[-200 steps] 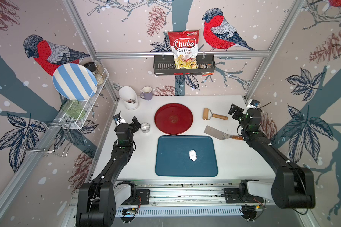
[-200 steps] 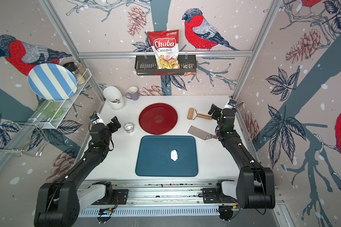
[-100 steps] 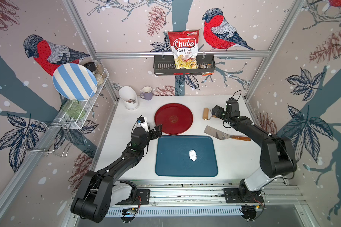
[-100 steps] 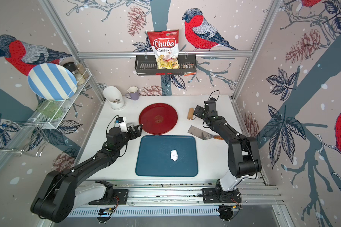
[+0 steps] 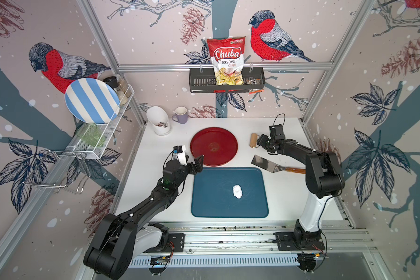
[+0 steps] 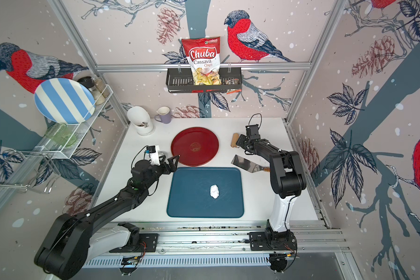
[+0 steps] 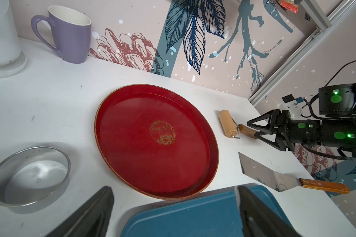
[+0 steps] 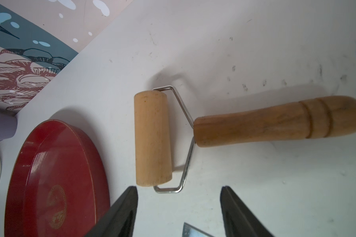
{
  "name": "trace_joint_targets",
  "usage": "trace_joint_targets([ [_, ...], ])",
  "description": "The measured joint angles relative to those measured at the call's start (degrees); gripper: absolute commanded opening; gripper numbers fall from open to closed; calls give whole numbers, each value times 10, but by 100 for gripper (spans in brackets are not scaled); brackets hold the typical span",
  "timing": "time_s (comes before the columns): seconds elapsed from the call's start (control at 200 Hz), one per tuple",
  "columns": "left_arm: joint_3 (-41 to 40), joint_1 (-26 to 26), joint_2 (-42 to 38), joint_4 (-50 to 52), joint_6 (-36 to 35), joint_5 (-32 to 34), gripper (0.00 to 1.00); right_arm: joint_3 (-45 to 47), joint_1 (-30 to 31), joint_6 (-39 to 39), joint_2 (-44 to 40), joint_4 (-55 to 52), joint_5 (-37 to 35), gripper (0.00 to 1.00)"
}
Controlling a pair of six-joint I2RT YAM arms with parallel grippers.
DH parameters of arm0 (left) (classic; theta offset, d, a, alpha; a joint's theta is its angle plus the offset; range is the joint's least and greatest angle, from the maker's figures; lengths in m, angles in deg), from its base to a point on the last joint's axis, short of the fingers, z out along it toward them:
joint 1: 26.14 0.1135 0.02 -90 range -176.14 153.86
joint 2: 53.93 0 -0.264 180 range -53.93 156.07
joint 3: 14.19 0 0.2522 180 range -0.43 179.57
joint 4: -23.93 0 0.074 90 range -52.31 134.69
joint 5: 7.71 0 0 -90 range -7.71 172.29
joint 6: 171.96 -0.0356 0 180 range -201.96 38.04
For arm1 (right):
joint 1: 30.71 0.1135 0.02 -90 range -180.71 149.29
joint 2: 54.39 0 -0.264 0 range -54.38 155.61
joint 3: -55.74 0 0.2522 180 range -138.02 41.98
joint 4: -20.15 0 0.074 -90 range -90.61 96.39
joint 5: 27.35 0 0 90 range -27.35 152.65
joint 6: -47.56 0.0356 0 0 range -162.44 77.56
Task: Roll out the dumpling wrappers from the dough
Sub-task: Pick up the rolling pin from the center of the board.
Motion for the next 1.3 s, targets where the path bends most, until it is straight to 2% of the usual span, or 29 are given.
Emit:
trace_joint_targets([
  [0.135,0,-1,0,0,-4,0,95,-25,0,10,34,-2,12,48],
  [0.905,2,-3,2,0,-4,1,95,-65,-9,25,105,3,24,24],
  [1.085,2,-3,2,0,-4,1,95,-68,-9,27,110,5,25,13],
  [1.22,2,-3,2,0,-4,1,95,-69,-10,31,111,4,31,0],
  [1.3,2,-3,0,0,-4,1,95,-69,-12,37,111,4,35,0],
])
